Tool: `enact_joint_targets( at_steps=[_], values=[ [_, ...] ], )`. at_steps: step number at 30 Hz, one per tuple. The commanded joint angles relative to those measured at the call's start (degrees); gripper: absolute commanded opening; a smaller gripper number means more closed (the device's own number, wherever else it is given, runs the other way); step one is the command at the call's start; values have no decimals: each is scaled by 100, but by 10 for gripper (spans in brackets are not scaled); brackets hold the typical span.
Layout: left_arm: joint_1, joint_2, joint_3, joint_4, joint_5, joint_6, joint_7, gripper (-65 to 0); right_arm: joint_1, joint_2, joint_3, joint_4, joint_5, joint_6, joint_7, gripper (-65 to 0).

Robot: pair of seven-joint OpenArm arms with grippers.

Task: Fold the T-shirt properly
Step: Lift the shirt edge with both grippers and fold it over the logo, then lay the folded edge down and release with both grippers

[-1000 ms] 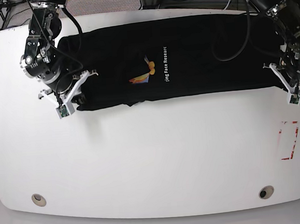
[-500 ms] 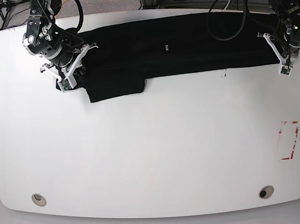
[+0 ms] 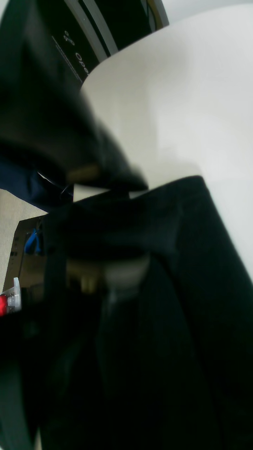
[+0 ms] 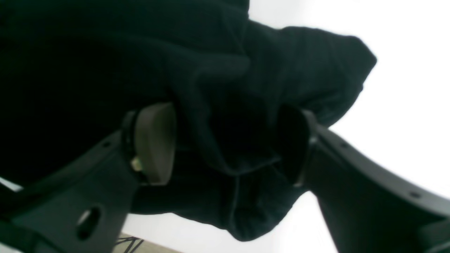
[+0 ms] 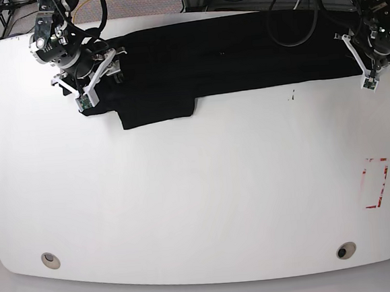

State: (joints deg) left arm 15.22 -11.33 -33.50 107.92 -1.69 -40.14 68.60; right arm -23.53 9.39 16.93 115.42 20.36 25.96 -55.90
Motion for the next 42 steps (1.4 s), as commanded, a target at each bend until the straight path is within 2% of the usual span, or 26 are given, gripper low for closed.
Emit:
enact_joint_targets(
  at_steps=[1, 6, 12, 16, 19, 23, 25, 26, 32, 36, 42],
  values=[
    [-103, -93, -22, 245, 16, 14, -7, -257, 72, 68, 35, 138, 412, 11, 117, -206],
    [-322, -67, 92, 562, 7, 14, 63, -236, 318, 77, 43, 138, 940, -24, 117, -206],
    [-753, -32, 163, 703, -20, 14, 731, -236, 555, 77, 43, 111, 1335, 2, 117, -206],
    [-779, 83, 154, 685, 16, 14, 819, -240, 564, 33, -9, 94, 1459, 11, 117, -214],
    [-454, 83, 154, 676, 24, 14, 819, -278, 494, -29, -291, 85, 1415, 11, 117, -301],
    [-15, 74, 154, 562, 24, 14, 819, -344, 291, -29, -528, -47, 1168, 11, 135, -503],
    [258, 65, 154, 500, 33, 14, 767, -375, 247, -38, -625, -197, 957, 11, 144, -626],
    [363, 65, 154, 474, 33, 14, 714, -382, 230, -38, -660, -267, 870, 11, 144, -650],
    [777, 83, 189, 254, 42, 14, 134, -386, 247, -11, -721, -742, 263, 11, 372, -621],
    [759, 74, 207, -159, 33, 14, 2, -386, 291, 112, -721, -1067, -45, 20, 627, -621],
    [144, 48, 426, -686, 51, 14, -130, -386, 652, 419, -721, -1586, -89, 20, 900, -621]
  ],
)
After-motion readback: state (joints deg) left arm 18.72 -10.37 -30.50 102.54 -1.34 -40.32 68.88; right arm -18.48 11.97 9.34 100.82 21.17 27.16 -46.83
